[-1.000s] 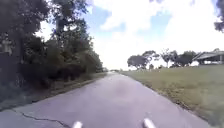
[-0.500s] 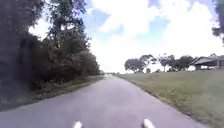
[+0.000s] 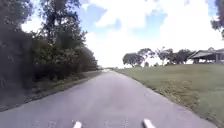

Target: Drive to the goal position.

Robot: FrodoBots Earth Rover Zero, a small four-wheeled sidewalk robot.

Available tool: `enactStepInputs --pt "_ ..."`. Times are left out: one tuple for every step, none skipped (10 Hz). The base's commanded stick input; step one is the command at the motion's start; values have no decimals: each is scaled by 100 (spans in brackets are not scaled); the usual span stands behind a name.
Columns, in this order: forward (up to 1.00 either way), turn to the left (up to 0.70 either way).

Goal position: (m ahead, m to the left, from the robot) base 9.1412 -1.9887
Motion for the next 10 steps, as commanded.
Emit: enactStepInputs --pt "70 0" --pt "70 8" --pt "70 35" --pt "70 32" --pt "70 5" --pt "70 0" --pt "70 0" --pt "70 0" --pt "70 0" --pt "70 0"
